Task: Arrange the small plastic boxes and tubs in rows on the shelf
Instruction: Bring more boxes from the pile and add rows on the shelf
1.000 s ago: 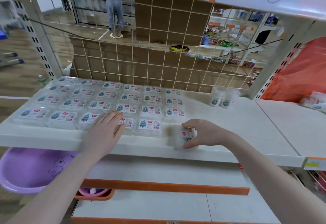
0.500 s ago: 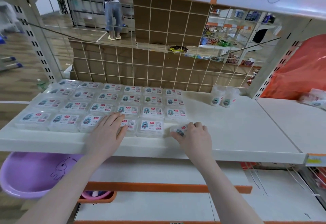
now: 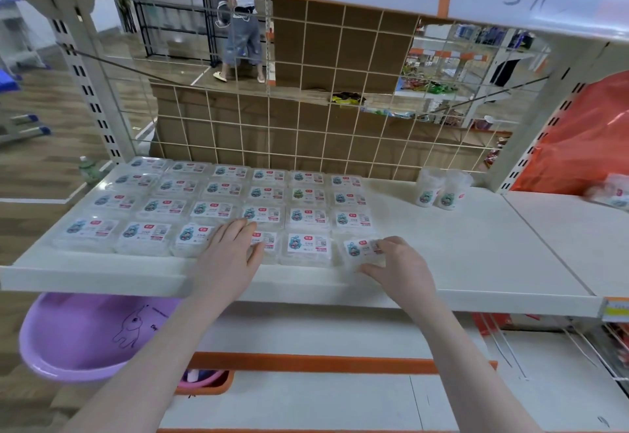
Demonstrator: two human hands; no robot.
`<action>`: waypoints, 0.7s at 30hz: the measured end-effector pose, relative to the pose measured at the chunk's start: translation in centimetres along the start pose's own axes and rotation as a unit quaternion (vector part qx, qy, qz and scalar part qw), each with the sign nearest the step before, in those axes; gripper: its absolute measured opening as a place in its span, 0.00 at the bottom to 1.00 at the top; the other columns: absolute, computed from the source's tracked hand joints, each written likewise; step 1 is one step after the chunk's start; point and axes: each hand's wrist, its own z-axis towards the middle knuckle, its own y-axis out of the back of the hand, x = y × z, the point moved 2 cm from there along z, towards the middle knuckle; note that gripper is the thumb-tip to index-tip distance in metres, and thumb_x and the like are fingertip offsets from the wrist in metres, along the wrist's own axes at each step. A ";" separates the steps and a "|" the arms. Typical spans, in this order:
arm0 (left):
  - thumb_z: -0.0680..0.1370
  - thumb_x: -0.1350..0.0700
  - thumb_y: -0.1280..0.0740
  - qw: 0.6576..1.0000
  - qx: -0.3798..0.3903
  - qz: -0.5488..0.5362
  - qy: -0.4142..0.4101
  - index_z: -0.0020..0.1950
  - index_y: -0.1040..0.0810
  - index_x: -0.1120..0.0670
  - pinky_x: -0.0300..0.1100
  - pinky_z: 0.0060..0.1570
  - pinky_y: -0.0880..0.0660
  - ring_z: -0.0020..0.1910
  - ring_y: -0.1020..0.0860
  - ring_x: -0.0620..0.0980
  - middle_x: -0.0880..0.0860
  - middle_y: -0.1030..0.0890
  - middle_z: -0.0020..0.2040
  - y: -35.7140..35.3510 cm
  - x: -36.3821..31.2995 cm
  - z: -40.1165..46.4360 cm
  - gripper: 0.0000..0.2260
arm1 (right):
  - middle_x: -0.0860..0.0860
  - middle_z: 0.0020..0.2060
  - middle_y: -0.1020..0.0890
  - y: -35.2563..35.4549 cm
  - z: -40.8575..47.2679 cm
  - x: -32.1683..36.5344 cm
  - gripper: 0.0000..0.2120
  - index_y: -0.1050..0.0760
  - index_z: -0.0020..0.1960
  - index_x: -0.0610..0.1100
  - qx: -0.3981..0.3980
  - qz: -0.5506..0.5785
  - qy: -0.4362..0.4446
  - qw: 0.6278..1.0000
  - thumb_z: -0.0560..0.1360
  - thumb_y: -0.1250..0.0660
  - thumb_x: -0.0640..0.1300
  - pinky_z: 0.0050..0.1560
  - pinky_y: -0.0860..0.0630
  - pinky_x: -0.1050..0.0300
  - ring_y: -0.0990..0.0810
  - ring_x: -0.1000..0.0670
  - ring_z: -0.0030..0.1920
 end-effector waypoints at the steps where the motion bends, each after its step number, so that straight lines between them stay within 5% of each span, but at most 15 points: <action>1: 0.81 0.51 0.42 1.000 0.002 0.002 0.003 0.69 0.30 0.56 0.45 0.72 0.46 0.70 0.35 0.53 0.52 0.30 0.69 0.0 -0.1 0.0 0.18 | 0.48 0.57 0.25 -0.2 0.0 0.2 0.25 0.26 0.63 0.41 -0.011 -0.007 -0.003 1.000 0.72 0.30 0.54 0.50 0.28 0.55 0.24 0.46 0.54; 7: 0.81 0.51 0.43 1.000 -0.005 0.002 0.012 0.69 0.29 0.56 0.45 0.72 0.46 0.70 0.35 0.53 0.53 0.30 0.69 0.3 -0.5 -0.2 0.18 | 0.48 0.54 0.25 -1.2 0.0 0.9 0.22 0.25 0.61 0.42 -0.046 -0.026 -0.027 0.998 0.72 0.32 0.54 0.43 0.30 0.57 0.24 0.46 0.52; 21: 0.81 0.50 0.47 1.000 0.014 0.025 -0.002 0.69 0.32 0.55 0.46 0.71 0.49 0.69 0.35 0.53 0.53 0.31 0.68 0.4 -0.5 0.2 0.19 | 0.45 0.57 0.26 -2.7 -0.8 3.1 0.20 0.29 0.63 0.42 -0.087 -0.055 -0.063 0.993 0.75 0.36 0.49 0.49 0.30 0.53 0.27 0.43 0.56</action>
